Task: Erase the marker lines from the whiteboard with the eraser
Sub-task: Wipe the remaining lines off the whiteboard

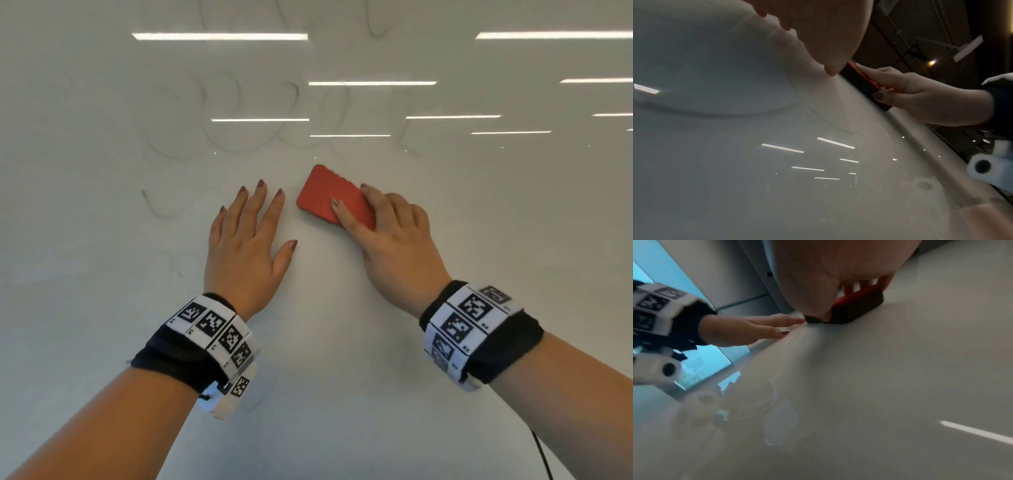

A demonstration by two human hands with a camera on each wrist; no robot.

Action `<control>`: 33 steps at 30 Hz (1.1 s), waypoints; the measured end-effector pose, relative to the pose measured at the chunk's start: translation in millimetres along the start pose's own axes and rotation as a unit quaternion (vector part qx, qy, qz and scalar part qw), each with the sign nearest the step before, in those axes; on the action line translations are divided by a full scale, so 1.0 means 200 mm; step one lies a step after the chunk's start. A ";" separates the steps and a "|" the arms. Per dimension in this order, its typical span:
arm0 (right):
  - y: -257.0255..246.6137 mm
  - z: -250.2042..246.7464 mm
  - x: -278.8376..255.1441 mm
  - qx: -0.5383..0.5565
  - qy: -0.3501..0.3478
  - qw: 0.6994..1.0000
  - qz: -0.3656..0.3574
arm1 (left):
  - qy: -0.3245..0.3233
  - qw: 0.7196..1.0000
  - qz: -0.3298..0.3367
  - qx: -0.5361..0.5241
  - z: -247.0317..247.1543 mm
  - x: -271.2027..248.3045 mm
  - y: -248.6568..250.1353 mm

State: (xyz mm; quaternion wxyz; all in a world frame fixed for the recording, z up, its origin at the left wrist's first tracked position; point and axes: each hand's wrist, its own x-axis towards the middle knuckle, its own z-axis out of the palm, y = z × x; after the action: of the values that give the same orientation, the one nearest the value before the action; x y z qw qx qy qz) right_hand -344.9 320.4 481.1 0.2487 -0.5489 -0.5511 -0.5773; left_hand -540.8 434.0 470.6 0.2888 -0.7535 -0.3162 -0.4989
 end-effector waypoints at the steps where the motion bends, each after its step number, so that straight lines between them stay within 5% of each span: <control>1: 0.04 0.00 0.00 -0.009 -0.005 1.000 -0.026 | 0.001 1.000 0.000 0.001 0.00 0.00 0.00; 3: 0.13 -0.03 0.03 -0.016 -0.002 1.000 -0.020 | 0.001 1.000 0.001 0.003 0.00 0.00 0.00; 12: 0.37 -0.12 0.32 0.006 0.043 0.953 0.300 | -0.011 1.000 -0.003 0.006 -0.01 0.00 0.00; 14: 0.26 -0.10 0.38 0.014 0.043 0.957 0.286 | -0.010 1.000 -0.004 0.006 0.00 0.00 -0.01; 19: -0.09 -0.04 0.33 0.037 0.029 0.996 0.076 | -0.005 1.000 -0.004 0.006 0.00 0.00 0.00; 23: -0.02 -0.02 0.23 0.023 0.019 0.999 -0.033 | -0.009 1.000 -0.003 0.008 -0.01 0.00 0.00; 25: 0.08 -0.04 0.24 0.012 0.024 1.000 -0.007 | -0.016 1.000 0.000 0.011 -0.02 0.00 0.00; 29: 0.23 -0.10 0.35 0.017 0.027 0.987 0.155 | -0.025 1.000 0.002 0.014 -0.02 0.00 -0.01; 33: 0.17 -0.09 0.48 0.014 0.051 0.963 0.265 | -0.024 1.000 0.001 0.013 -0.02 0.00 -0.01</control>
State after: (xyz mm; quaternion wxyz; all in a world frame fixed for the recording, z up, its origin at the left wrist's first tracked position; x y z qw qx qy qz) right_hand -347.1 324.5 583.9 0.4281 -0.6412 -0.3805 -0.5107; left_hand -544.3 432.6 471.1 0.2915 -0.7618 -0.3290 -0.4759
